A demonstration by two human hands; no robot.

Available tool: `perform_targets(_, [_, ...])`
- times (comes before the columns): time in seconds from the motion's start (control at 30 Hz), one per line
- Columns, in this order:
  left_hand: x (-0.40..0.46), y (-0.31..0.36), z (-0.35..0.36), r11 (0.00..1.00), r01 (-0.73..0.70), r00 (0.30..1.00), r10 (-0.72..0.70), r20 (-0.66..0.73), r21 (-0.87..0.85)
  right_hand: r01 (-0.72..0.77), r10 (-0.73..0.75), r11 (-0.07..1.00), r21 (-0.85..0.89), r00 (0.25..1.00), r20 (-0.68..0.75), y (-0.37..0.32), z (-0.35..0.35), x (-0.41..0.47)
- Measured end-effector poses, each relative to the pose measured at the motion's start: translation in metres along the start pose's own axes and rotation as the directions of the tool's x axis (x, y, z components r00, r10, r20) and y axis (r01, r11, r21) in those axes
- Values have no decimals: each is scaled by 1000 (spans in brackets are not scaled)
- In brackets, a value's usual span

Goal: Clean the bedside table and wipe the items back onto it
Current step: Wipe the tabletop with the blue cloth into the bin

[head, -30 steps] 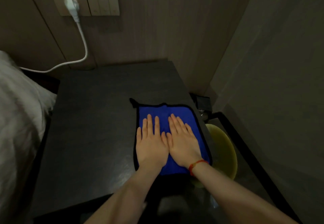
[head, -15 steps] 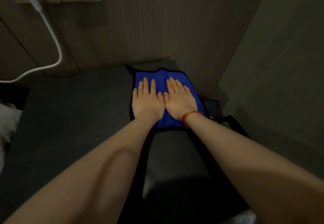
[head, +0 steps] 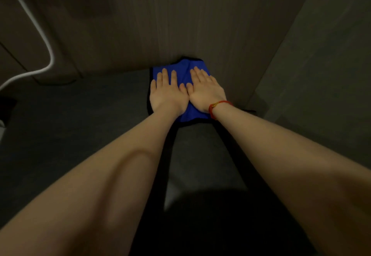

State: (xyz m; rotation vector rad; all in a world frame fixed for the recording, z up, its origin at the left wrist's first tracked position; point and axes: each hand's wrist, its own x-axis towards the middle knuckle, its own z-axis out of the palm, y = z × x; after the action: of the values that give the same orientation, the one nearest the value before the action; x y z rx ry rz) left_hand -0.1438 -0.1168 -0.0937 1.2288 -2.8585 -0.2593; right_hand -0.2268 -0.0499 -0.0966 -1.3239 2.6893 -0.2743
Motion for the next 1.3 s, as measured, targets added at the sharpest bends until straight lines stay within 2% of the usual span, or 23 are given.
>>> perform_targets(0.37, [-149, 20, 12, 996, -79, 996, 80, 30, -44, 68, -67, 997, -27, 997, 32, 11, 2, -155])
perform_targets(0.63, [-258, 39, 18, 991, -83, 994, 90, 65, -104, 91, -87, 995, -37, 993, 79, 22, -4, -269])
perform_targets(0.83, [-305, 48, 20, 988, -112, 988, 123, 93, -110, 137, -130, 986, -91, 989, 74, 36, -5, -320])
perform_targets(1.07, [-322, 44, 20, 980, -188, 974, 195, 117, -69, 149, -133, 986, -76, 974, 181, 62, -8, -341])
perform_targets(1.17, [-326, 42, 18, 978, -205, 970, 208, 126, -42, 173, -159, 968, -180, 983, 90, 63, -6, -344])
perform_targets(1.3, [-329, 34, 12, 967, -251, 949, 239, 207, 36, 176, -194, 948, -265, 980, -43, 64, 2, -345])
